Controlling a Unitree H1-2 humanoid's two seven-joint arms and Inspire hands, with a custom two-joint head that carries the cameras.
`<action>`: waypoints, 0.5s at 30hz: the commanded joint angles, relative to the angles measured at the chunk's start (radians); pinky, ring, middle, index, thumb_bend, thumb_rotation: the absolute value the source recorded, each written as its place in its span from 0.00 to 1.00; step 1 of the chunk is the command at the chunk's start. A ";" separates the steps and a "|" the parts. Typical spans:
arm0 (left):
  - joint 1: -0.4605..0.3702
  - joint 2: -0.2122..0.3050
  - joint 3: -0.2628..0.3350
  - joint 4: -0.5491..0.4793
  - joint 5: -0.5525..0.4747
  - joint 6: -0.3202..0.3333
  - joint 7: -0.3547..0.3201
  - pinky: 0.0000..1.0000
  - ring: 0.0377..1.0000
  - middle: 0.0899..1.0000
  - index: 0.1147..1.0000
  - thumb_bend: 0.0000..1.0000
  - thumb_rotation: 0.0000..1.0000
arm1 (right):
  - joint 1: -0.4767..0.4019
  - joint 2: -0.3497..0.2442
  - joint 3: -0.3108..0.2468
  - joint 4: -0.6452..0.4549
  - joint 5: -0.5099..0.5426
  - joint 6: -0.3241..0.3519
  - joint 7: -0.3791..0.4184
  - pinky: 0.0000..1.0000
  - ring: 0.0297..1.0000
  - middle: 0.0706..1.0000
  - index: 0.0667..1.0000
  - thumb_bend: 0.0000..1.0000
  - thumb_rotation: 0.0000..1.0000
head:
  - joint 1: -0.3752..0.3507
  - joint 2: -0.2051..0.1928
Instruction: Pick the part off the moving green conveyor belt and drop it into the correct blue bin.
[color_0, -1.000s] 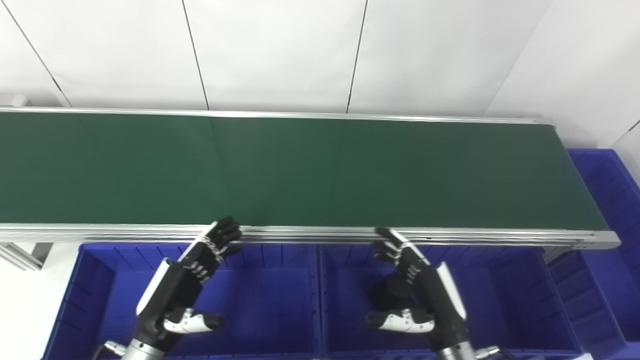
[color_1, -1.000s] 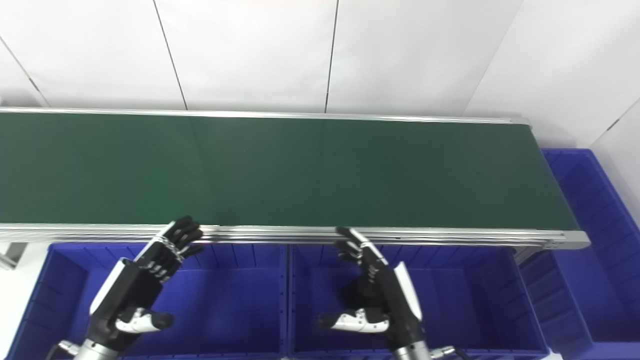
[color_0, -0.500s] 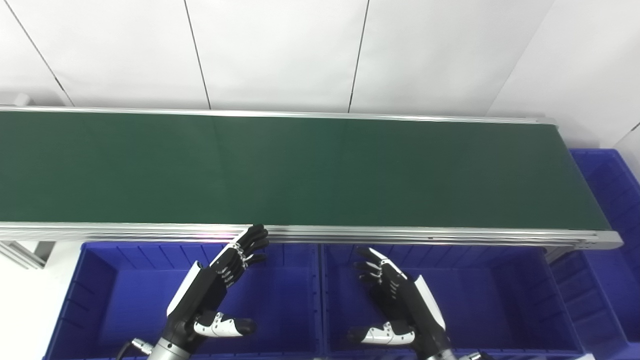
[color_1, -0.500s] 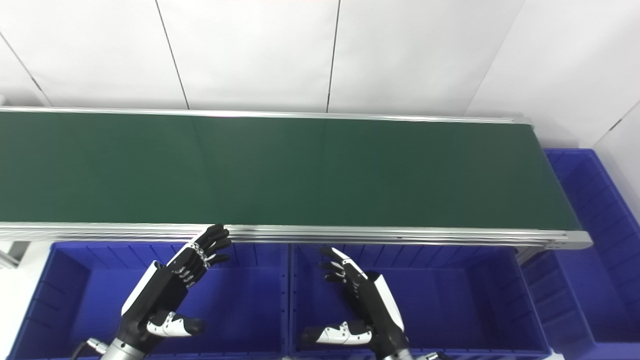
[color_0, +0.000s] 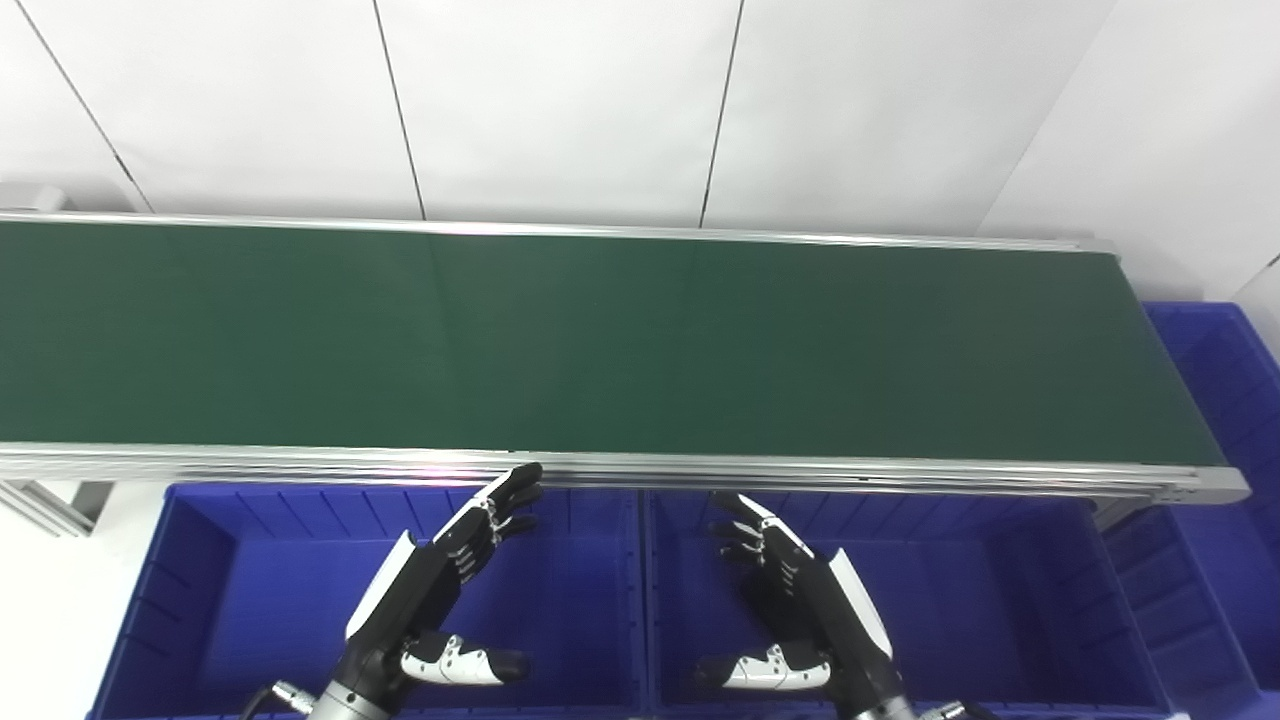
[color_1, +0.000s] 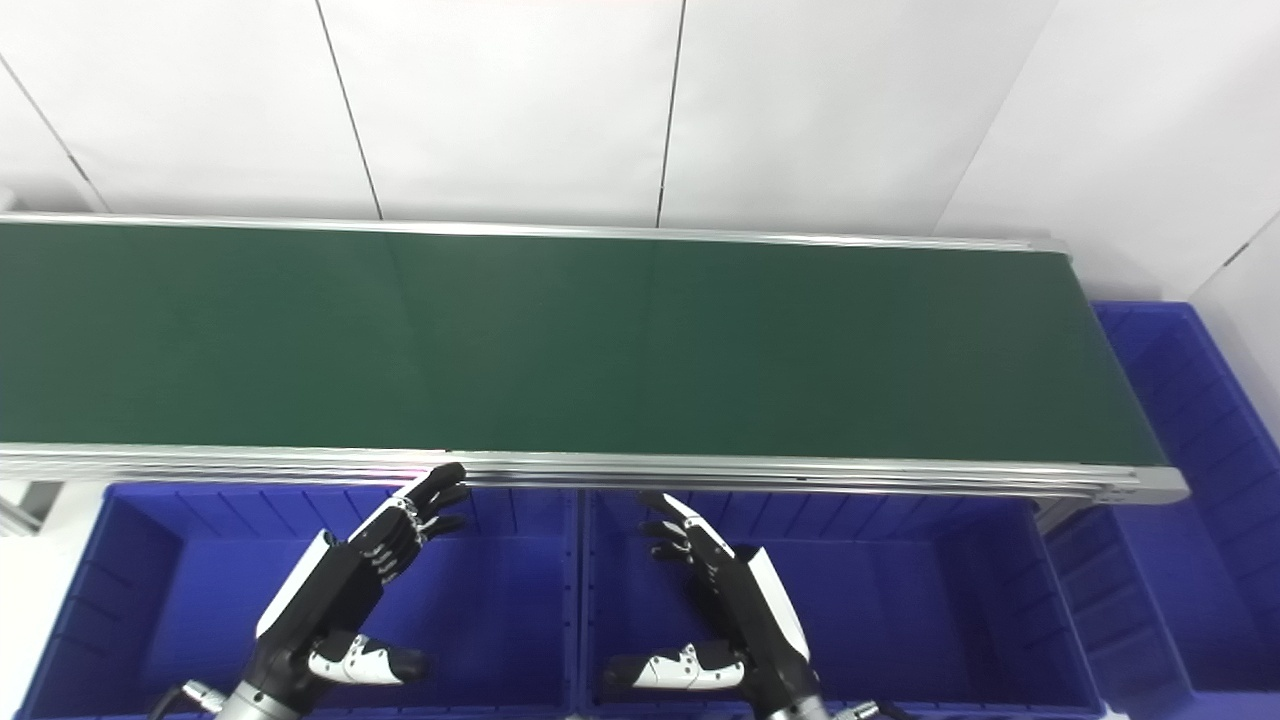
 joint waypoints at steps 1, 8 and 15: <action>-0.007 0.005 -0.004 -0.010 -0.013 -0.037 0.002 0.87 0.93 0.96 0.91 0.98 0.51 | -0.007 -0.006 0.007 -0.015 -0.005 -0.054 -0.027 0.76 0.83 0.90 0.87 1.00 0.41 | -0.005 -0.001; -0.005 0.015 -0.003 -0.002 -0.038 -0.039 -0.008 0.87 0.92 0.95 0.92 0.96 0.50 | -0.015 -0.018 0.042 -0.013 -0.032 -0.054 -0.076 0.74 0.83 0.91 0.86 1.00 0.42 | -0.018 -0.001; -0.002 0.014 -0.004 -0.007 -0.038 -0.039 -0.007 0.86 0.92 0.94 0.91 0.97 0.50 | -0.015 -0.027 0.054 -0.010 -0.026 -0.054 -0.094 0.75 0.83 0.91 0.87 1.00 0.42 | -0.014 -0.002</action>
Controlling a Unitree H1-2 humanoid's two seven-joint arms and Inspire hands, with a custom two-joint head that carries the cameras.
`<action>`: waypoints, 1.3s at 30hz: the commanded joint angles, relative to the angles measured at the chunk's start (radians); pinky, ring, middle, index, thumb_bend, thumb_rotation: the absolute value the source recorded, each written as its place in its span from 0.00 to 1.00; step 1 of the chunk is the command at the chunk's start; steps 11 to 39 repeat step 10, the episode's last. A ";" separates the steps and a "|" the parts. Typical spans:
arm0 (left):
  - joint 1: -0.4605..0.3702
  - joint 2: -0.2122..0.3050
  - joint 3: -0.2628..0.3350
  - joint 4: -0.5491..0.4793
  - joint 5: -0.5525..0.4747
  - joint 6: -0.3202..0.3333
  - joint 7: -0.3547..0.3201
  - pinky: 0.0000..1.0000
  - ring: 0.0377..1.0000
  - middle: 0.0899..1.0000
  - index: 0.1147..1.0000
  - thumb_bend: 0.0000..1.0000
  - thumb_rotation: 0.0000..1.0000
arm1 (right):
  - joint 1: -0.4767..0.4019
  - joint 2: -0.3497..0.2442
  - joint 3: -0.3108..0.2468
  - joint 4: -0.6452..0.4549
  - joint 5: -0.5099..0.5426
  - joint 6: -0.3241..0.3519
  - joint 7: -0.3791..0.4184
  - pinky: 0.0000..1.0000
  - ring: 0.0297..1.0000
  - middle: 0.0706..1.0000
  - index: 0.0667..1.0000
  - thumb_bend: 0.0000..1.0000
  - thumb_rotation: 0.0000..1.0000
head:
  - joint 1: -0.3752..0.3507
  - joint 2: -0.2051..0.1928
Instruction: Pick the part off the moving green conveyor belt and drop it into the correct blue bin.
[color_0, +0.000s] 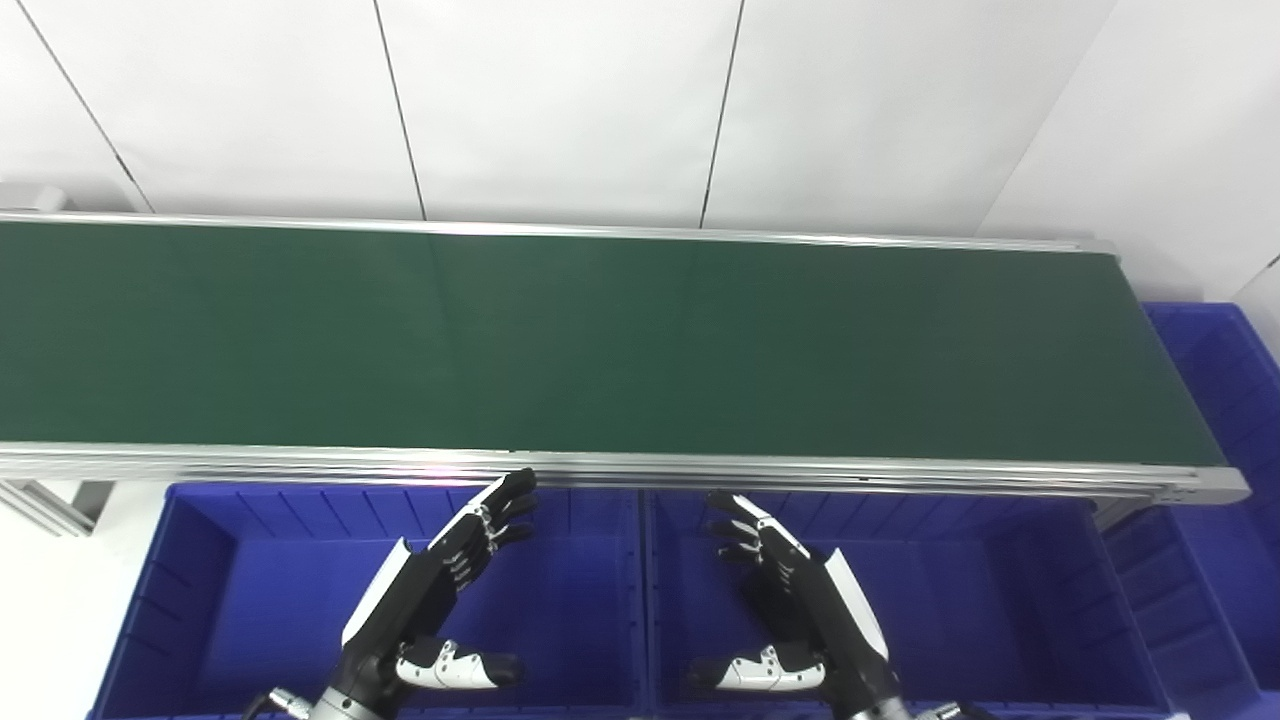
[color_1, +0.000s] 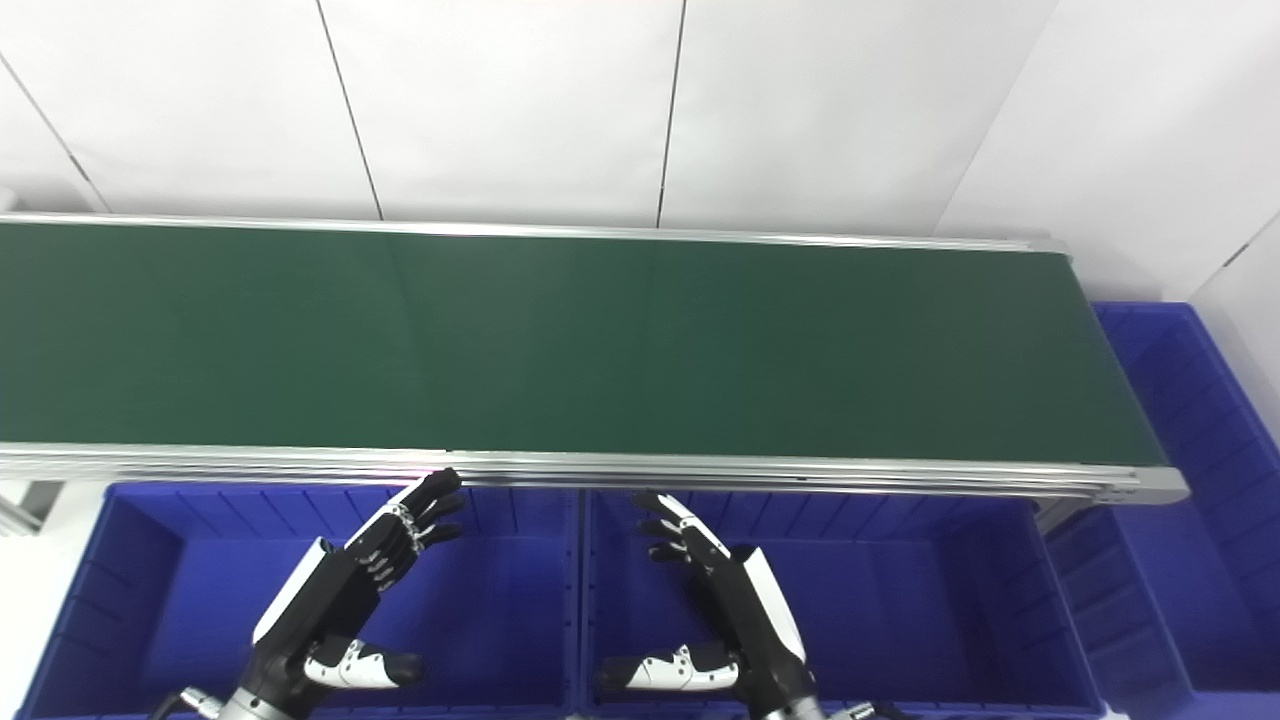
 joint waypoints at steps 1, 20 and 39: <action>-0.003 0.005 -0.004 -0.024 -0.014 -0.029 0.000 0.86 0.91 0.94 0.91 0.97 0.50 | -0.006 -0.005 0.006 -0.010 0.009 -0.054 -0.020 0.75 0.83 0.91 0.87 1.00 0.42 | 0.001 0.000; -0.001 0.006 -0.006 -0.022 -0.019 -0.034 -0.004 0.86 0.92 0.94 0.91 0.97 0.50 | -0.009 -0.016 0.022 -0.004 0.004 -0.054 -0.043 0.75 0.83 0.91 0.87 1.00 0.43 | 0.001 -0.011; -0.001 0.006 -0.006 -0.022 -0.019 -0.034 -0.004 0.86 0.92 0.94 0.91 0.97 0.50 | -0.009 -0.016 0.022 -0.004 0.004 -0.054 -0.043 0.75 0.83 0.91 0.87 1.00 0.43 | 0.001 -0.011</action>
